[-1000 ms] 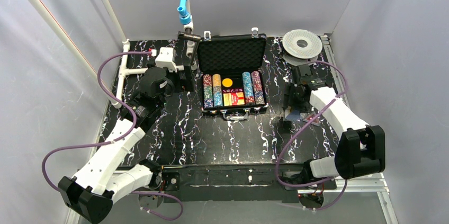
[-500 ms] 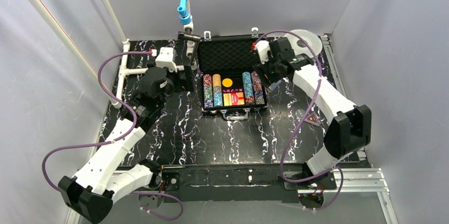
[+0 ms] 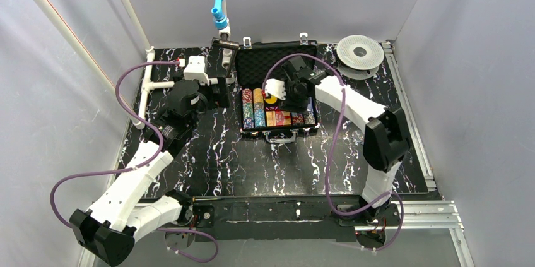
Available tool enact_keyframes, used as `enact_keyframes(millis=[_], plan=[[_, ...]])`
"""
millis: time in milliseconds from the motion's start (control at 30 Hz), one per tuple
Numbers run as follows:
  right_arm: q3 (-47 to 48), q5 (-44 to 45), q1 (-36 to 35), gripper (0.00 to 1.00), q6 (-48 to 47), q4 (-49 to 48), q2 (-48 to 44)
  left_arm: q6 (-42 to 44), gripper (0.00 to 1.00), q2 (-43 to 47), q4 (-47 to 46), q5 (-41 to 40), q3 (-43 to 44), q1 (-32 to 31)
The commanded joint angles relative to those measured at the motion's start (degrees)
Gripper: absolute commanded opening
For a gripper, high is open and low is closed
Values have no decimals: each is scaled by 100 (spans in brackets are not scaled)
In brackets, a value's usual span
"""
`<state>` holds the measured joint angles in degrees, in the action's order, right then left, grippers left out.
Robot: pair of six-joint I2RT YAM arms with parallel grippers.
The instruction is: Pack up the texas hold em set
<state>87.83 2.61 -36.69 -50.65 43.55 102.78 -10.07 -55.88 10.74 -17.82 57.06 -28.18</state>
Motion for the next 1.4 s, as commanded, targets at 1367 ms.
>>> enact_keyframes(millis=[1367], plan=[[3599, 437, -464, 1, -992, 532, 2995, 198, 99, -46, -103, -221, -12, 24]])
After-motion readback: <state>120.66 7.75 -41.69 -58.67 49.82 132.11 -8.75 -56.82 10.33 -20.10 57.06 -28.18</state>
